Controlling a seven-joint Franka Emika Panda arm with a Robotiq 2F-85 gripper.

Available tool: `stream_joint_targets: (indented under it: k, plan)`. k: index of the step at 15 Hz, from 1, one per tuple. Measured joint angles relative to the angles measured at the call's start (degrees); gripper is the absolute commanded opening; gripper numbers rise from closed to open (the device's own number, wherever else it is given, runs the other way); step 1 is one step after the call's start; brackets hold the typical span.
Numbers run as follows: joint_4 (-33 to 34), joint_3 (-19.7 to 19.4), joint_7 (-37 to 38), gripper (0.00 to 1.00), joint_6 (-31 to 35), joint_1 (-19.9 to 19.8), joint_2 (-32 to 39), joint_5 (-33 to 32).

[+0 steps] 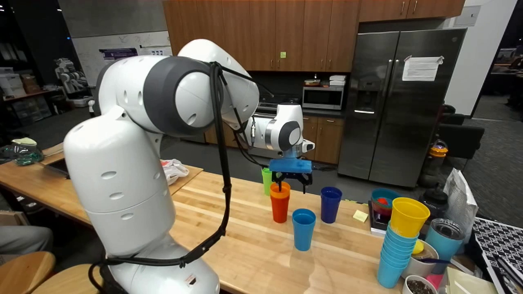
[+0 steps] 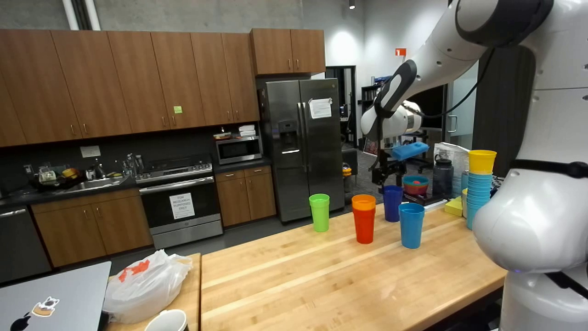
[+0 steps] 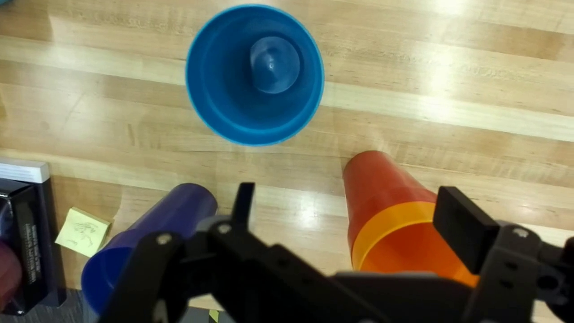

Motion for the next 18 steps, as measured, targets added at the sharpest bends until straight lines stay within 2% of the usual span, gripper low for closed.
stream_joint_targets:
  k: [10,18]
  plan:
    - [8.34,0.09,-2.83,1.0,-1.81,-0.07,6.42,1.82]
    - [14.34,1.79,-2.95,1.0,-4.11,0.05,11.67,1.74]
